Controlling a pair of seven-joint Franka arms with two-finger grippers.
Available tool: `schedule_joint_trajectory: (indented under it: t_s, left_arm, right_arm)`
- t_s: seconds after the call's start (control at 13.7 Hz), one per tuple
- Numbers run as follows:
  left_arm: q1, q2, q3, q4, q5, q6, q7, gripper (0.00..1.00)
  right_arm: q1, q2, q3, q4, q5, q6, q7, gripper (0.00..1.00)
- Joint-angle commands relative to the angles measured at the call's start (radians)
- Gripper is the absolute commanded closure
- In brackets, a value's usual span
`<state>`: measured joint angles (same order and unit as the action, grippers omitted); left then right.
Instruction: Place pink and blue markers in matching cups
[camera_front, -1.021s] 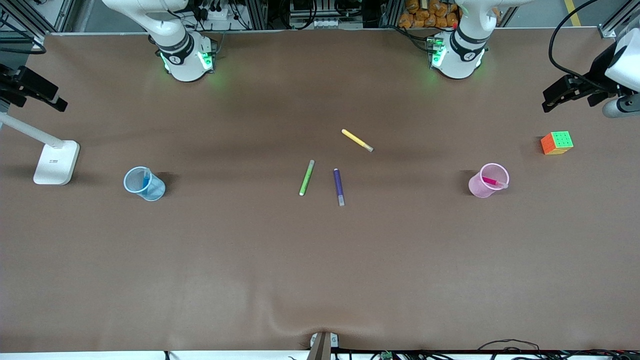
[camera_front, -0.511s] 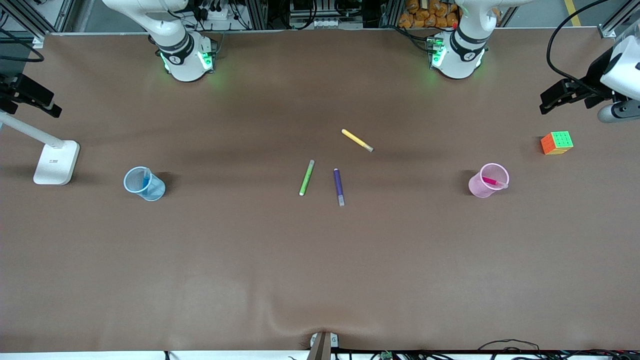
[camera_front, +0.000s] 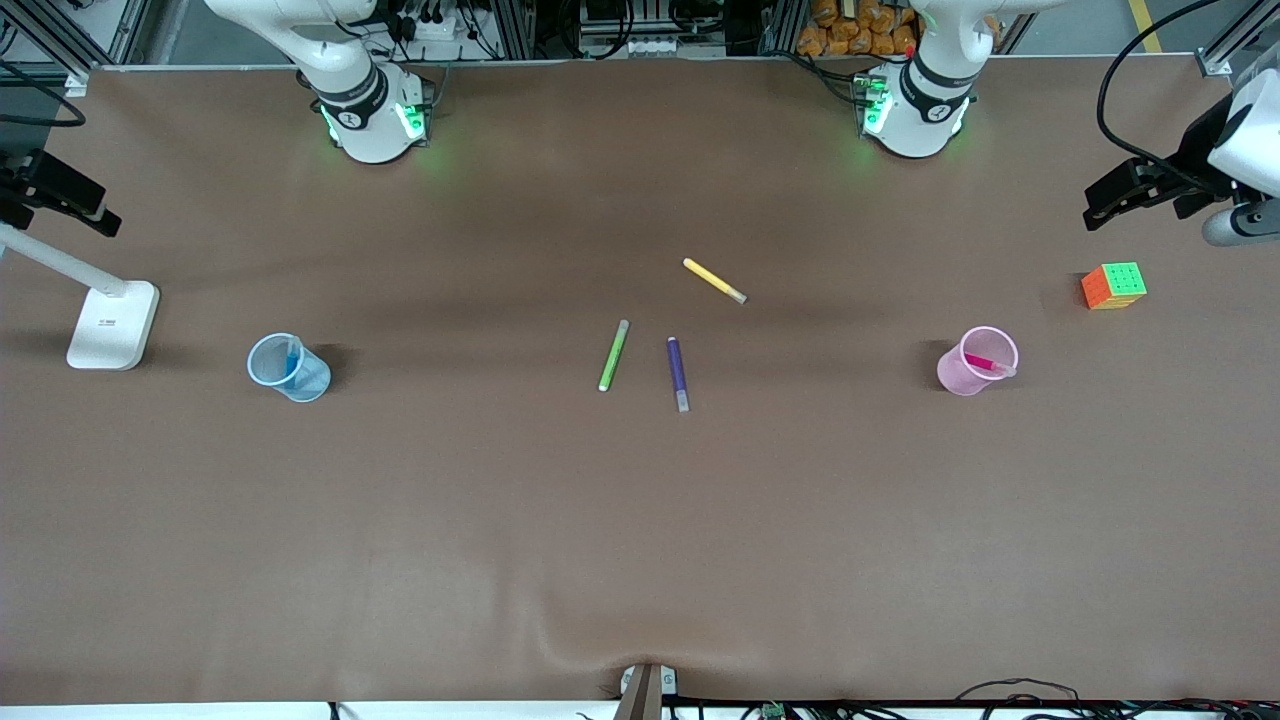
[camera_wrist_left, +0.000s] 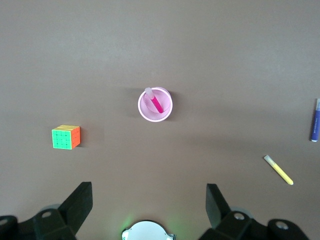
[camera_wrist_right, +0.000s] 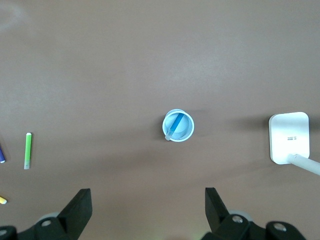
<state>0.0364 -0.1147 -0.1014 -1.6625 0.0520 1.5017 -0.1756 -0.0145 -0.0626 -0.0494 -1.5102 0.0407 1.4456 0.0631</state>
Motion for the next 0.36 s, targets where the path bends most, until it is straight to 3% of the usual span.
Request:
schedule_joint_trajectory:
  t_s: [0.0,0.29]
  left_arm:
    - [0.007,0.018,-0.003,0.036,-0.006,-0.026,0.01,0.0]
    - [0.007,0.015,-0.001,0.036,-0.006,-0.041,0.007,0.0]
  right_arm:
    - [-0.013,0.012,0.008,0.027,-0.01,-0.042,-0.014,0.0]
    - [-0.015,0.012,0.008,0.024,-0.01,-0.056,-0.012,0.0]
